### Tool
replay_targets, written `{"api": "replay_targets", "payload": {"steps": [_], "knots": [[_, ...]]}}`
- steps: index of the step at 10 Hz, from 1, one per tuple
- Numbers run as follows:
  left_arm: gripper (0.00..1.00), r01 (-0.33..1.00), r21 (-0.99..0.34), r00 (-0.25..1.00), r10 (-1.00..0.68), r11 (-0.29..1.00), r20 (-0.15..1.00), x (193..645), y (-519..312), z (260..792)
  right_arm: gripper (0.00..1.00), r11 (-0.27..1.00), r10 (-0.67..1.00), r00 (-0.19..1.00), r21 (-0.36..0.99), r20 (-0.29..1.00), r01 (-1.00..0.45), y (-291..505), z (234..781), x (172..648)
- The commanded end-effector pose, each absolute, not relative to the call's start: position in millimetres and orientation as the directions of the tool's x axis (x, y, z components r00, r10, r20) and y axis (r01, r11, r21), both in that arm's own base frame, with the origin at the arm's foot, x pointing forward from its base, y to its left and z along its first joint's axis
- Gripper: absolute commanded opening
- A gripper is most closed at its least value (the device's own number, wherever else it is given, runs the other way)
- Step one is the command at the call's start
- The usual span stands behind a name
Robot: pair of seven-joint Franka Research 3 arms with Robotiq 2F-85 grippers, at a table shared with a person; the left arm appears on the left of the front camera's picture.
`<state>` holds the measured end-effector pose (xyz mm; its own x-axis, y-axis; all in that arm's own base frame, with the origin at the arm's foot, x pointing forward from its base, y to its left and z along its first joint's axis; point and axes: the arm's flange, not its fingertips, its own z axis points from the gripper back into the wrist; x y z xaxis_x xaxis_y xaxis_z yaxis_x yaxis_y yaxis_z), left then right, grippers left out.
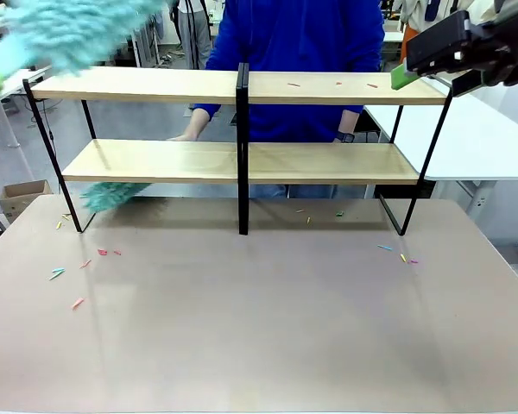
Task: Clean the shelves.
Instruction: Clean another randomly selected level of the Shelf with the Duster.
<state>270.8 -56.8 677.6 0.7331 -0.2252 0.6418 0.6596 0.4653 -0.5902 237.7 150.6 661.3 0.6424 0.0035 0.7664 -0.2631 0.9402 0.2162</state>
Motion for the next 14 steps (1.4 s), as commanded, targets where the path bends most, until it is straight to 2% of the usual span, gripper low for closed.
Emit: {"api": "replay_targets", "payload": {"steps": [1, 3, 4, 5, 7, 8, 12, 13, 14], "knots": [[0.13, 0.642, -0.586, 0.751, -0.253, 0.494, 0.610, 324.7, -111.0, 704.6, 1.00, 0.940, 0.001, 0.642, 0.218, 0.766, -0.261, 149.9, 661.5, 237.6], [0.13, 0.527, -0.690, 0.843, -0.203, 0.496, 0.498, 360.3, -128.0, 684.2, 1.00, 0.940, 0.001, 0.642, 0.218, 0.766, -0.261, 149.9, 661.5, 237.6], [0.13, 0.461, -0.749, 0.886, -0.289, 0.477, 0.362, 349.1, -87.0, 670.5, 1.00, 0.940, 0.001, 0.642, 0.218, 0.766, -0.261, 149.9, 661.5, 237.6], [0.13, 0.606, -0.635, 0.790, -0.265, 0.479, 0.554, 349.5, -155.0, 685.2, 1.00, 0.940, 0.001, 0.642, 0.218, 0.766, -0.261, 149.9, 661.5, 237.6], [0.13, 0.606, -0.635, 0.790, -0.265, 0.479, 0.554, 349.5, -155.0, 685.2, 1.00, 0.940, 0.001, 0.642, 0.218, 0.766, -0.261, 149.9, 661.5, 237.6], [0.13, 0.554, -0.675, 0.831, -0.268, 0.487, 0.488, 363.4, -135.6, 672.7, 1.00, 0.940, 0.001, 0.642, 0.218, 0.766, -0.261, 149.9, 661.5, 237.6], [0.13, 0.394, -0.664, 0.903, -0.131, 0.636, 0.410, 433.0, -222.4, 709.3, 1.00, 0.940, 0.001, 0.642, 0.218, 0.766, -0.261, 149.9, 661.5, 237.6], [0.13, 0.299, -0.623, 0.911, -0.022, 0.723, 0.411, 448.9, -251.3, 711.0, 1.00, 0.940, 0.001, 0.642, 0.218, 0.766, -0.261, 149.9, 661.5, 237.6], [0.13, 0.300, -0.587, 0.925, -0.079, 0.752, 0.371, 458.8, -272.5, 707.3, 1.00, 0.940, 0.001, 0.642, 0.218, 0.766, -0.261, 149.9, 661.5, 237.6]]}}
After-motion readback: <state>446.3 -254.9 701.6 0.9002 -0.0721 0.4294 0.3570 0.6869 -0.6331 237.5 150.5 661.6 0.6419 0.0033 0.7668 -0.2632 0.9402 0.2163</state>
